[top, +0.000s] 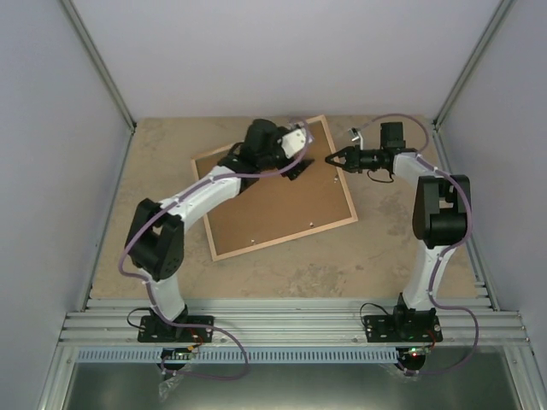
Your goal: Put the photo into the frame
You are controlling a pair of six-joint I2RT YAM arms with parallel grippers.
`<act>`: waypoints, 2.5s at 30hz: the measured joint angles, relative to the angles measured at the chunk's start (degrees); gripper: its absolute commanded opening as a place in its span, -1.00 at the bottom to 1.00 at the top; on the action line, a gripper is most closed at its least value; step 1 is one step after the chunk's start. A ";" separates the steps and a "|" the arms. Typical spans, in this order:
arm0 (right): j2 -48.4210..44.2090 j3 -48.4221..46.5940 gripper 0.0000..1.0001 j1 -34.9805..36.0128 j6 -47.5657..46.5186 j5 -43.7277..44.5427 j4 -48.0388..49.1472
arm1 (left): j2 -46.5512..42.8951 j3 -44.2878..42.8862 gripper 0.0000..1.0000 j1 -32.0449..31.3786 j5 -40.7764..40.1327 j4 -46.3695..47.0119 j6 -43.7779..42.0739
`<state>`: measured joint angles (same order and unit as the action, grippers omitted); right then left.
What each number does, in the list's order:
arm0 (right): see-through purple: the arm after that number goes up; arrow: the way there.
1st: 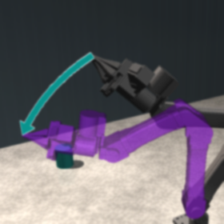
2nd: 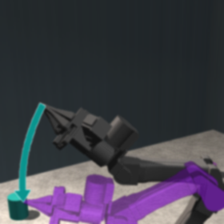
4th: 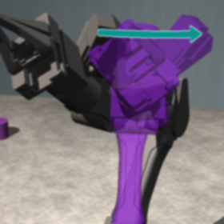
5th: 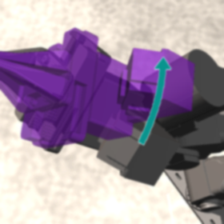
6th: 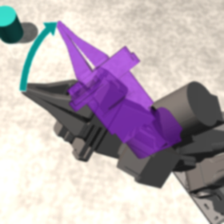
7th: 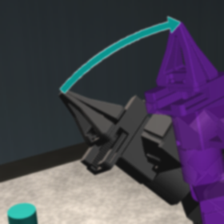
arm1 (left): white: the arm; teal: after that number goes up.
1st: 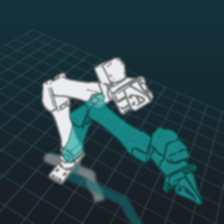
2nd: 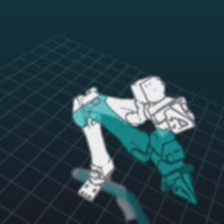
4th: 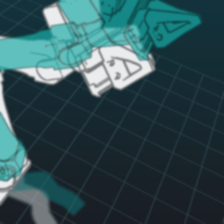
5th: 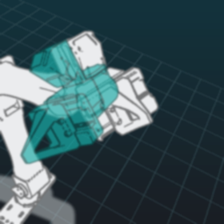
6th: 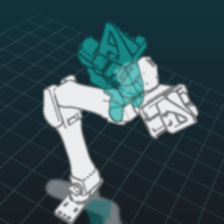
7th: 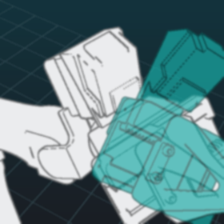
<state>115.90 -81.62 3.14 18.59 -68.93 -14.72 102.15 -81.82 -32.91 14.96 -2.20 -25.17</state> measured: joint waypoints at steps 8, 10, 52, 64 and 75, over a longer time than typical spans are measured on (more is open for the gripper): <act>-0.44 1.42 -0.99 0.81 3.08 1.88 1.11 | 9.92 -4.24 0.76 -4.63 -0.81 -2.08 3.45; -0.63 1.68 -0.99 0.83 3.56 2.16 1.11 | 11.65 -5.46 0.74 -5.38 -1.66 -2.84 3.93; -1.09 1.97 -0.99 0.96 5.97 5.20 0.50 | 16.70 -11.67 0.56 -9.97 -4.61 -5.70 -2.64; -1.09 0.48 -0.99 1.14 3.54 5.05 -1.97 | 16.83 -14.86 0.83 -5.68 4.33 -12.87 -3.56; -2.21 -14.82 -0.99 -0.66 -8.94 4.63 -13.57 | -0.61 -12.76 0.98 7.56 3.45 -17.09 1.90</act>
<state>113.69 -96.44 2.48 9.65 -64.29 -28.29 101.54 -94.59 -25.34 18.41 -19.29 -23.27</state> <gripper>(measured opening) 0.227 0.992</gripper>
